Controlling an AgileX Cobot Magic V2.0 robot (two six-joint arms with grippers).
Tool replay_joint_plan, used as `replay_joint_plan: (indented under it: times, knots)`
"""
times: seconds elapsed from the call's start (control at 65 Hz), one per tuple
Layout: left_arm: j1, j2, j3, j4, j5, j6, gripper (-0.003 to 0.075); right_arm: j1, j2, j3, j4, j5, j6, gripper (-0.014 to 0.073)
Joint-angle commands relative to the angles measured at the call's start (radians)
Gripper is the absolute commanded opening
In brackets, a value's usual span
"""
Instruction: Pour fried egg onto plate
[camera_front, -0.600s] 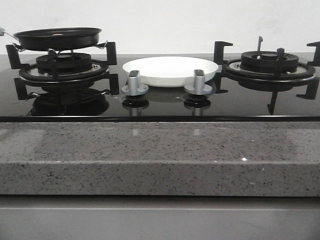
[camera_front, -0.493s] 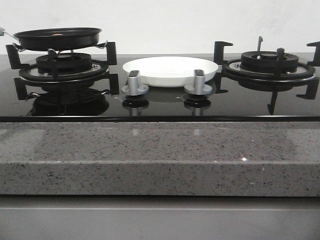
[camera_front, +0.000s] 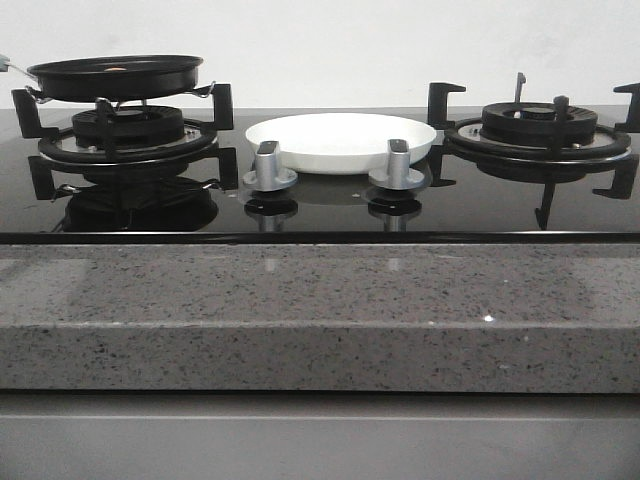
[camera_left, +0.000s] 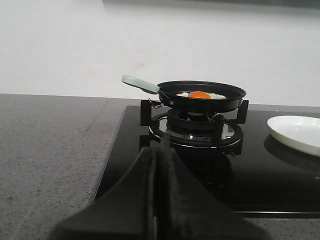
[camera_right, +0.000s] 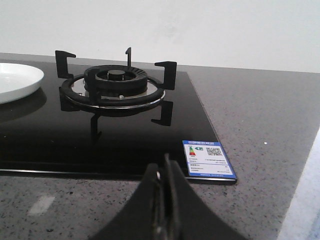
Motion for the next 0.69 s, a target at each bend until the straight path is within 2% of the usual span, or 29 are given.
replay_joint_plan:
  times: [0.0, 0.246, 0.416, 0.539, 0.677]
  knots:
    - [-0.006, -0.019, 0.006, 0.0, -0.084, -0.004, -0.0019, -0.005, -0.019, -0.003, -0.008, -0.084, -0.008, -0.007]
    - [-0.006, -0.019, 0.006, 0.0, -0.095, -0.004, -0.0019, -0.005, -0.019, -0.003, -0.008, -0.085, -0.008, -0.007]
    - [-0.006, -0.018, -0.01, -0.028, -0.151, -0.004, -0.0019, -0.005, -0.019, -0.01, 0.023, -0.13, -0.008, -0.007]
    - [-0.006, -0.014, -0.101, -0.04, -0.078, -0.004, -0.0019, -0.005, -0.019, -0.082, 0.064, -0.068, -0.008, -0.007]
    - [-0.006, 0.021, -0.268, -0.04, 0.07, -0.004, -0.0019, -0.005, -0.014, -0.224, 0.064, 0.081, -0.008, -0.007]
